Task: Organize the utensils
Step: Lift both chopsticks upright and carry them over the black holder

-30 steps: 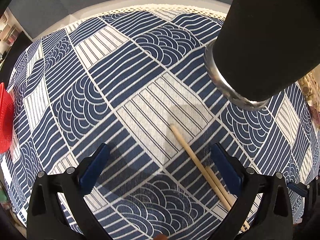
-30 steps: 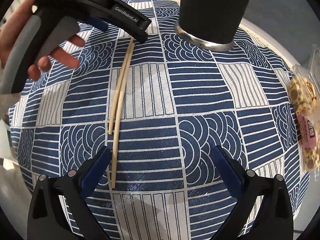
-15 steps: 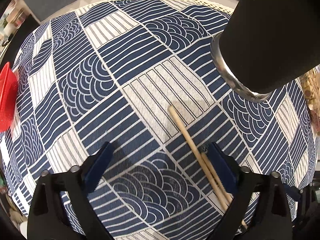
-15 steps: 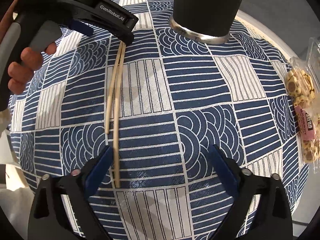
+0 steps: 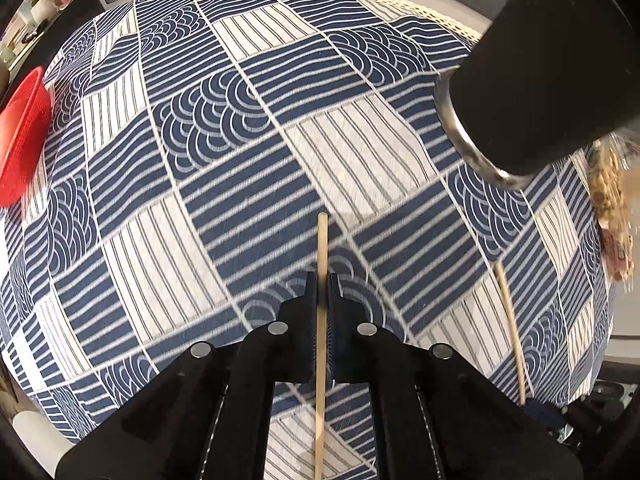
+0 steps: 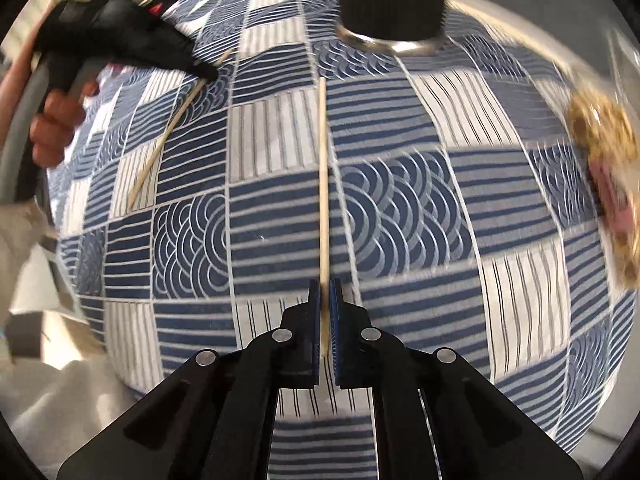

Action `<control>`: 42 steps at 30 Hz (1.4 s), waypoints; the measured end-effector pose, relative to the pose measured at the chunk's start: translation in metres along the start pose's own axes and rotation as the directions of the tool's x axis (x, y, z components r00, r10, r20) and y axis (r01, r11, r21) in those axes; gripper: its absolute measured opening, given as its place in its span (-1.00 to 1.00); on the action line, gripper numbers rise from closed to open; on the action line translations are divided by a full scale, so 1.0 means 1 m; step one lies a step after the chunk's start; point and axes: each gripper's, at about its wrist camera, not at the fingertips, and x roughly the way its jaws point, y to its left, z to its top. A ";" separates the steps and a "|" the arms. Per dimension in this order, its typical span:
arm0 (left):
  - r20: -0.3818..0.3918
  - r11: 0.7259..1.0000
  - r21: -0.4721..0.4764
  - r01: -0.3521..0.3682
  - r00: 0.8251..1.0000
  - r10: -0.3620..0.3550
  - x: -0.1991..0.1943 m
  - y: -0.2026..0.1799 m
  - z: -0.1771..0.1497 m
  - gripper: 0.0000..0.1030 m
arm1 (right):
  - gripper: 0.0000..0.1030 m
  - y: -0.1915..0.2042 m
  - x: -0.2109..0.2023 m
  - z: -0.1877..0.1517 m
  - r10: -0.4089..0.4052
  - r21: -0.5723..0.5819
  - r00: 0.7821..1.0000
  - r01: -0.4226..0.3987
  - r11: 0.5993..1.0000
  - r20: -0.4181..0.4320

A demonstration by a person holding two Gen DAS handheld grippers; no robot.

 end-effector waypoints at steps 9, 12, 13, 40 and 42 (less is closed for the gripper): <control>0.001 0.998 -0.054 0.041 0.999 -0.041 -0.014 0.026 -0.042 -0.91 | -0.91 -0.021 -0.044 -0.007 0.022 0.007 0.999 -0.022 1.000 0.025; 0.017 0.998 -0.049 0.034 0.999 -0.033 -0.021 0.032 -0.052 -0.91 | -0.91 -0.019 -0.060 0.001 0.055 -0.007 0.998 -0.055 0.998 0.030; 0.024 0.999 -0.043 0.021 1.000 -0.020 -0.024 0.034 -0.054 -0.91 | -0.91 -0.022 -0.065 0.002 0.091 0.007 0.995 -0.092 0.996 0.030; 0.341 0.978 0.137 0.158 0.919 -0.196 -0.142 -0.009 0.093 -0.91 | -0.91 0.004 -0.217 0.098 -0.330 -0.357 0.939 0.342 0.869 0.097; 0.370 0.971 0.160 0.177 0.901 -0.226 -0.156 -0.014 0.103 -0.91 | -0.91 0.007 -0.220 0.107 -0.366 -0.389 0.927 0.368 0.845 0.083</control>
